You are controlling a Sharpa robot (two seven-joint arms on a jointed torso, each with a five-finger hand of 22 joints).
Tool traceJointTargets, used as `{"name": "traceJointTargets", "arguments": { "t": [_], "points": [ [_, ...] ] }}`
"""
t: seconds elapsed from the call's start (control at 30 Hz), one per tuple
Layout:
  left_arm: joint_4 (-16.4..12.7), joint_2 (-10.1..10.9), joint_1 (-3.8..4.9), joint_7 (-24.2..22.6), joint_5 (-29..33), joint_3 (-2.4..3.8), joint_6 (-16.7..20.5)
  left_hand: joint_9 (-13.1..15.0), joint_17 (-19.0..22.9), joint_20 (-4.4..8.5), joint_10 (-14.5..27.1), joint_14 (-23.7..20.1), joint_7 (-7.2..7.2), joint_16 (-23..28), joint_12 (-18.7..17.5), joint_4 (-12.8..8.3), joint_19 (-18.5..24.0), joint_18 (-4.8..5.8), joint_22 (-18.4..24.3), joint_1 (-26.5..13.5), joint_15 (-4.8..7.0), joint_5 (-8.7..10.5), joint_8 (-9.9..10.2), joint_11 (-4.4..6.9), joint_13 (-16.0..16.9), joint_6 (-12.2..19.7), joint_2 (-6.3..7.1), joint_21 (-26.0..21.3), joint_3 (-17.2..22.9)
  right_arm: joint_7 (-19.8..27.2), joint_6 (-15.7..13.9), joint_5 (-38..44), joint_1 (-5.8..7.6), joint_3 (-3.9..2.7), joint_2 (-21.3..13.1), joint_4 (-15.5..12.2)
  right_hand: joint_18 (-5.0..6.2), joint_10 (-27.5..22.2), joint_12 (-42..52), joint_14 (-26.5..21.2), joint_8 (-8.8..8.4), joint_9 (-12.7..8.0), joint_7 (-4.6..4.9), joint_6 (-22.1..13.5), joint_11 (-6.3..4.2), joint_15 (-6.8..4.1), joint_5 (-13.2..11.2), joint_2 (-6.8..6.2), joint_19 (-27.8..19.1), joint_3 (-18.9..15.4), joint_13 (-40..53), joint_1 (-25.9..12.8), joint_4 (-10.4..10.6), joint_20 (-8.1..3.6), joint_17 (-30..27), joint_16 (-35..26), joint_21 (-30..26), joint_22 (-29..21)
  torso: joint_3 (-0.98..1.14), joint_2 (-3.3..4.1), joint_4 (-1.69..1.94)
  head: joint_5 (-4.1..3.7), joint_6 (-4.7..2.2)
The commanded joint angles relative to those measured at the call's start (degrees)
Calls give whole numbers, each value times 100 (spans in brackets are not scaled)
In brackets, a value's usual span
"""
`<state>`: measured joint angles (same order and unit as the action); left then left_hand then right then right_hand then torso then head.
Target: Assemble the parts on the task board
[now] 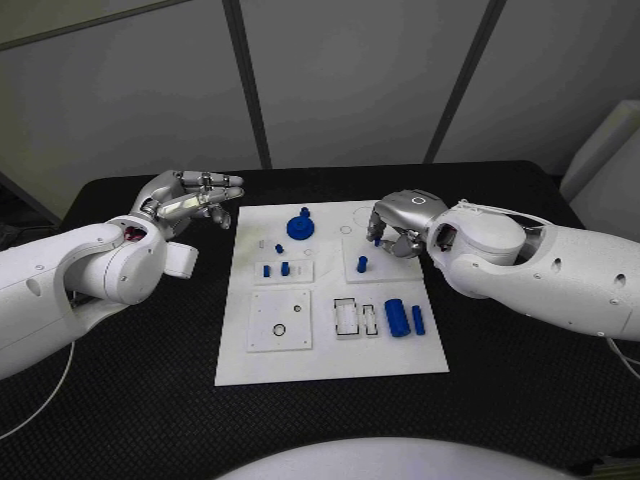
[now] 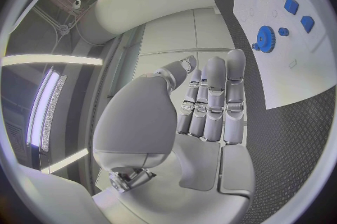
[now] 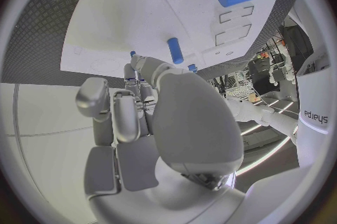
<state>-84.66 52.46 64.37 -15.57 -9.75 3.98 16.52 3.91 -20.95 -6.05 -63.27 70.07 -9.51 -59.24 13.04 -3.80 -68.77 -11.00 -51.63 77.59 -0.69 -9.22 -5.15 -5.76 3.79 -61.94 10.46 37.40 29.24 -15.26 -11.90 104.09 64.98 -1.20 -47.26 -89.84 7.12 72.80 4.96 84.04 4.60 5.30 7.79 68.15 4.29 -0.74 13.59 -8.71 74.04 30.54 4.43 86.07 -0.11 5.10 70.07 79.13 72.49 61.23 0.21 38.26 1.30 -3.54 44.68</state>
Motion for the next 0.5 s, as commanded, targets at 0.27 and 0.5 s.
{"name": "traceJointTargets", "arguments": {
  "t": [0.27, 0.5],
  "points": [
    [1, -19, 7, -11, 15, 5, -83, -9, 12, -6, 70, -34, -20, 40, 7, -11, 44, 54, 7, 13, 1, -25, 26, -4, -10, -20, -24, -40, 24, 13, -399, -9, 7, -18, -65, -683, -100, 112, -3, 261, -25, 0, 0, 34, -62, -31, 9, -23, -21, 19, 7, -81, -41, -28, 19, 41, 34, 21, 3, 3, 6, 83, 0],
    [0, -51, 7, -12, 15, 5, -102, -8, 14, -7, 79, -36, -21, 41, 4, -13, 45, 54, 7, 12, -1, -25, 26, -7, -11, -21, -24, -41, 26, 160, -632, -184, 3, -19, 109, -1033, -103, 112, -6, 263, -27, 1, 0, 35, -62, -32, 12, -25, -15, 24, 8, -89, -47, -27, 32, 49, 46, 38, -5, -2, 18, 207, 17]
  ]
}}
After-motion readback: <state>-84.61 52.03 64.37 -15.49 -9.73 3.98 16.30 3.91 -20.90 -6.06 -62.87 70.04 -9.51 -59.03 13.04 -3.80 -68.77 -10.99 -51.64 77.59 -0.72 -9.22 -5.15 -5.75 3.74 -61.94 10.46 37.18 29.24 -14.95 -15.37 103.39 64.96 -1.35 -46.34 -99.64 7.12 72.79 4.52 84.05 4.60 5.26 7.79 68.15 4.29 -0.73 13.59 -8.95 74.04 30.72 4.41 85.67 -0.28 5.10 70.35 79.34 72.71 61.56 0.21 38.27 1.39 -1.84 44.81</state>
